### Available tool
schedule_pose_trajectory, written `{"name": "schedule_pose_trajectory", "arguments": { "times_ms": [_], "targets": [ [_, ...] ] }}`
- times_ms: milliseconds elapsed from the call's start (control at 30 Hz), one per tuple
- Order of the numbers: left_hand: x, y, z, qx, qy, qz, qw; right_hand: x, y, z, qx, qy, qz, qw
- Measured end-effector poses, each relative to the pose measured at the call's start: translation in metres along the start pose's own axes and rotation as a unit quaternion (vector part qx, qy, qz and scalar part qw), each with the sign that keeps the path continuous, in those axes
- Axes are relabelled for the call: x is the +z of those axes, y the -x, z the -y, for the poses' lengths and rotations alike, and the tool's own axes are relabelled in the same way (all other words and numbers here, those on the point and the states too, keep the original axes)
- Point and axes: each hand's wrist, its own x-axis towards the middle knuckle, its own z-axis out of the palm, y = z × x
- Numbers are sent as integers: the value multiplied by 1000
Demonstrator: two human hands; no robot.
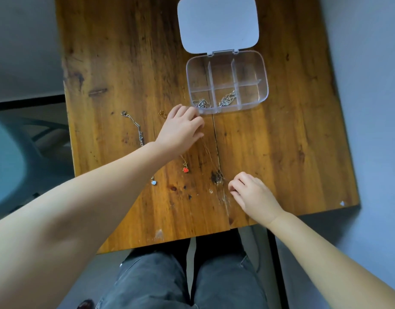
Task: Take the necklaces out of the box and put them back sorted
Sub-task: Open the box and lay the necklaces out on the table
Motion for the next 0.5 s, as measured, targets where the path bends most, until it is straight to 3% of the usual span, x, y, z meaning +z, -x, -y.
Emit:
{"name": "schedule_pose_trajectory", "arguments": {
  "times_ms": [100, 200, 300, 400, 500],
  "targets": [
    [2, 8, 1, -85, 21, -33, 996, -28, -17, 0, 6, -47, 32, 998],
    [-4, 9, 0, -178, 94, -86, 976, -72, -62, -1, 30, -131, -59, 989],
    [-10, 2, -4, -192, 127, -96, 968, -105, -128, 1, 17, -109, -103, 989],
    [-13, -8, -6, -187, 111, -106, 970, -111, -185, 8, 1, -5, -2, 1000],
    [-14, -15, -6, -206, 106, -116, 966, -103, -208, 15, -36, 137, 85, 986]
  ]
}}
